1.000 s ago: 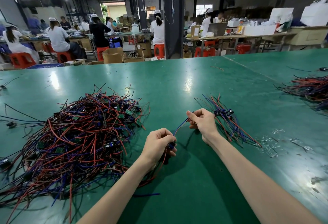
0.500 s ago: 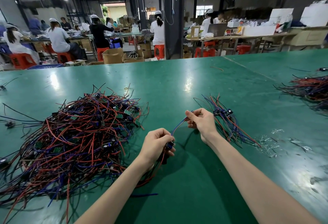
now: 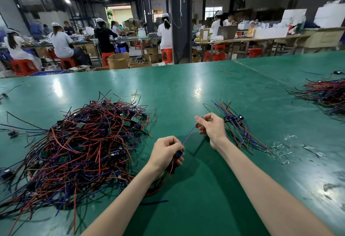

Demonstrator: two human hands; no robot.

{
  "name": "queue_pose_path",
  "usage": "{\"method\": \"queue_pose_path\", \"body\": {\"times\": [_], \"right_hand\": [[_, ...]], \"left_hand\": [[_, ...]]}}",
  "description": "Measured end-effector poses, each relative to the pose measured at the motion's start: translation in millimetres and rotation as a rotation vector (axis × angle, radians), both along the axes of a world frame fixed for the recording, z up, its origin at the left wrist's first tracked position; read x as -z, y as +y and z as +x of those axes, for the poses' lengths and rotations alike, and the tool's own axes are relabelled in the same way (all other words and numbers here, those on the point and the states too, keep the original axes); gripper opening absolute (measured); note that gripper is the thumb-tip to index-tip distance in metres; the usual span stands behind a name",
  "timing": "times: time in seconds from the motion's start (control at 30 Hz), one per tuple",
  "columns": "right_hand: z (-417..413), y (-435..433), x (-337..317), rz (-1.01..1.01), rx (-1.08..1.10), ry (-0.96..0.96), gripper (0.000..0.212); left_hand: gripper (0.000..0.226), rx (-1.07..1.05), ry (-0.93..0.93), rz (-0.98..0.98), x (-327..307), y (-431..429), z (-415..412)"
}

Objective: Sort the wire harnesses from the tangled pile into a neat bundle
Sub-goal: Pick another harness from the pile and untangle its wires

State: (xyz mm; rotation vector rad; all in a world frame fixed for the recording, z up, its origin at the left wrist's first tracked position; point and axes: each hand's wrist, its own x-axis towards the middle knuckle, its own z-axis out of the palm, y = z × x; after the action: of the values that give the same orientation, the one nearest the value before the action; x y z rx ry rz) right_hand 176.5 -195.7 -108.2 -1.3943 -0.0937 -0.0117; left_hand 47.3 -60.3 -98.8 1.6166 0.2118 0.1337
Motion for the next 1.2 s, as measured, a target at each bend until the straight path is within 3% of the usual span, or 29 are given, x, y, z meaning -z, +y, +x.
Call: {"method": "queue_pose_path", "body": {"times": [0.33, 0.6, 0.87, 0.97, 1.13, 1.2], "right_hand": [[1.3, -0.9, -13.5, 0.434, -0.145, 0.378, 0.023], [-1.8, -0.9, -9.9, 0.028, 0.002, -0.051, 0.024], [-6.0, -2.6, -15.6, -0.064, 0.040, -0.159, 0.026], [-8.0, -1.9, -19.4, 0.042, 0.034, -0.036, 0.030], [-12.0, -5.1, -29.6, 0.355, -0.081, 0.384, 0.026], [-15.3, -4.1, -28.4, 0.298, -0.025, 0.316, 0.026]], "left_hand": [[0.025, 0.063, -0.004, 0.060, 0.6, -0.5, -1.3], [0.022, 0.054, 0.004, 0.014, -1.1, -0.3, -3.0], [0.016, 0.069, 0.018, 0.011, -3.3, 0.2, -4.4], [0.016, 0.081, 0.030, 0.019, -3.9, -0.1, -6.6], [0.027, 0.108, 0.050, -0.029, -7.4, -2.7, -9.4], [0.029, 0.122, 0.049, -0.039, -10.0, -3.5, -10.0]]}}
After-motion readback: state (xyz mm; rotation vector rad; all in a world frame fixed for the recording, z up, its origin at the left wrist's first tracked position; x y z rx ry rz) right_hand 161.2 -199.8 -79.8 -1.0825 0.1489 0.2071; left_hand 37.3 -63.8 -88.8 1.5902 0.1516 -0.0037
